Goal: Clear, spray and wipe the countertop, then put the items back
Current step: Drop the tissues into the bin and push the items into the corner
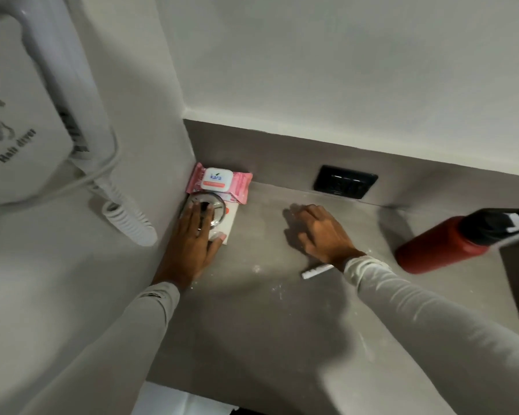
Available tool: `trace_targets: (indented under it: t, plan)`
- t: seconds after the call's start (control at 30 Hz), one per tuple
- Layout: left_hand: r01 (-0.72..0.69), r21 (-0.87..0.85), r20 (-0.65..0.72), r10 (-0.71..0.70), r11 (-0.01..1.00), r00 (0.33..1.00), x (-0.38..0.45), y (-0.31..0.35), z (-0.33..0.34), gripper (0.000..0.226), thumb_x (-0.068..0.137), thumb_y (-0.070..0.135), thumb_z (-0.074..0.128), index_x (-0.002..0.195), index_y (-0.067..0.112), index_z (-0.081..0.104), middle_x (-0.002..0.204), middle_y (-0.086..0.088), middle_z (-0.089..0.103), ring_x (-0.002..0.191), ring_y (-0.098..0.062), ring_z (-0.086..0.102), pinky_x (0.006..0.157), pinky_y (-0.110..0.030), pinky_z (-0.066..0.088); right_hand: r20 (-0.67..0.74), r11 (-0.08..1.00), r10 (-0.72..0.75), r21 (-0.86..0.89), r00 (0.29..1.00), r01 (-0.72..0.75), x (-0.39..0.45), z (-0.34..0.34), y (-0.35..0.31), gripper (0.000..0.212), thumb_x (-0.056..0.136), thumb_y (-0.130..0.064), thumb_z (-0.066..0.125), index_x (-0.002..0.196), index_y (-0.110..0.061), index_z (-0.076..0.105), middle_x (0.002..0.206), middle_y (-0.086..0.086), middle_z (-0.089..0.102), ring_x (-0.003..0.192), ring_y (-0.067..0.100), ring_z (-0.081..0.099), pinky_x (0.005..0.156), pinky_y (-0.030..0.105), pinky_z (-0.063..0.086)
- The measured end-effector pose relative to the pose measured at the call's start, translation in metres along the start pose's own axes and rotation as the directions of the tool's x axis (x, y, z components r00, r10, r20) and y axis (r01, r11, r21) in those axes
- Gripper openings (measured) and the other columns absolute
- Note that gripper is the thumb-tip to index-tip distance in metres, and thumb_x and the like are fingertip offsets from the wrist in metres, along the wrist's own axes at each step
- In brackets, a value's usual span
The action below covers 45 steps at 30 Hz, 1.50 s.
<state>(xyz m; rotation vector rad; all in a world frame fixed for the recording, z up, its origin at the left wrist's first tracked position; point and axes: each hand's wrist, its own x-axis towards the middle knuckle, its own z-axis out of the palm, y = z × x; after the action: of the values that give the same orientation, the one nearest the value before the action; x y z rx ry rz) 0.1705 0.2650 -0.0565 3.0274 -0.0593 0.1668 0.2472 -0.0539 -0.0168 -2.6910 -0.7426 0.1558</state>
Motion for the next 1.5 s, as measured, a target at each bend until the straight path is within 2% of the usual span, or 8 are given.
trace_targets:
  t: [0.17,0.43,0.53,0.63,0.83,1.2,1.33,1.5]
  plan:
    - [-0.062,-0.022,-0.122,0.058,0.998,0.991,-0.007,0.045,-0.012,0.069,0.101,0.05,0.038,0.153,0.006,0.029,0.159,-0.017,0.031,0.149,-0.031,0.026,0.119,-0.045,0.026,0.191,0.988,-0.095,-0.101,0.977,0.116,-0.047,-0.02,0.021,0.042,0.078,-0.041,0.069,0.113,-0.017,0.065,0.117,0.008,0.063,0.102,0.032,0.059,0.089,0.039,0.048]
    - [-0.114,-0.045,-0.148,0.106,0.993,0.983,-0.022,0.071,-0.024,0.066,0.102,0.051,0.034,0.151,0.006,0.035,0.158,-0.017,0.034,0.147,-0.031,0.031,0.113,-0.049,0.037,0.17,0.952,-0.25,-0.135,0.953,0.274,-0.063,0.0,0.019,0.036,0.08,-0.024,0.066,0.115,-0.017,0.066,0.112,0.009,0.066,0.094,0.034,0.063,0.082,0.039,0.051]
    - [-0.081,-0.042,-0.184,0.072,0.996,0.98,-0.027,0.065,-0.03,0.065,0.102,0.05,0.037,0.15,0.007,0.036,0.157,-0.016,0.035,0.146,-0.031,0.034,0.112,-0.047,0.038,0.078,0.996,0.035,0.085,0.996,-0.041,-0.041,-0.004,-0.012,0.019,0.087,-0.027,0.066,0.105,-0.022,0.067,0.107,0.008,0.07,0.095,0.032,0.064,0.081,0.036,0.051]
    - [-0.046,-0.01,-0.198,0.043,0.999,0.979,-0.037,0.05,-0.034,0.065,0.102,0.05,0.038,0.149,0.005,0.038,0.154,-0.017,0.041,0.143,-0.033,0.039,0.112,-0.045,0.04,0.096,0.725,0.465,0.53,0.88,-0.441,0.003,0.008,-0.047,0.019,0.078,-0.027,0.082,0.078,-0.025,0.063,0.092,0.008,0.073,0.089,0.031,0.067,0.084,0.037,0.056]
    - [0.079,0.058,-0.108,-0.072,0.995,0.992,-0.039,0.019,-0.029,0.071,0.101,0.057,0.024,0.143,0.006,0.047,0.148,-0.023,0.046,0.134,-0.038,0.048,0.107,-0.051,0.043,0.255,0.517,0.579,0.619,0.774,-0.591,0.106,0.039,-0.08,0.016,0.072,-0.029,0.082,0.082,-0.019,0.074,0.093,0.011,0.076,0.091,0.03,0.072,0.086,0.037,0.06]
    - [0.028,0.036,-0.057,-0.026,0.999,0.998,-0.018,0.006,-0.017,0.064,0.099,0.051,0.041,0.143,0.005,0.046,0.149,-0.024,0.044,0.132,-0.042,0.047,0.105,-0.051,0.044,0.056,0.62,0.529,0.656,0.847,-0.43,0.159,0.064,-0.067,0.014,0.076,-0.024,0.082,0.064,-0.02,0.074,0.085,0.016,0.077,0.084,0.024,0.073,0.087,0.046,0.059]
    - [0.021,0.039,-0.033,-0.02,0.999,0.999,-0.015,0.022,-0.019,0.066,0.101,0.054,0.031,0.148,0.009,0.04,0.151,-0.021,0.042,0.137,-0.039,0.043,0.106,-0.052,0.041,-0.026,0.581,0.568,0.721,0.822,-0.379,0.116,0.061,-0.062,0.011,0.08,-0.014,0.074,0.09,-0.01,0.077,0.096,0.008,0.078,0.099,0.027,0.072,0.101,0.04,0.054]
    - [-0.043,0.04,-0.022,0.043,0.998,0.999,0.004,0.089,-0.016,0.066,0.103,0.054,0.029,0.148,0.008,0.039,0.15,-0.02,0.045,0.138,-0.037,0.044,0.112,-0.05,0.037,-0.398,0.879,0.368,0.444,0.84,-0.175,0.009,0.028,-0.05,0.023,0.089,-0.009,0.061,0.111,-0.013,0.065,0.105,0.013,0.066,0.098,0.033,0.061,0.087,0.038,0.05]
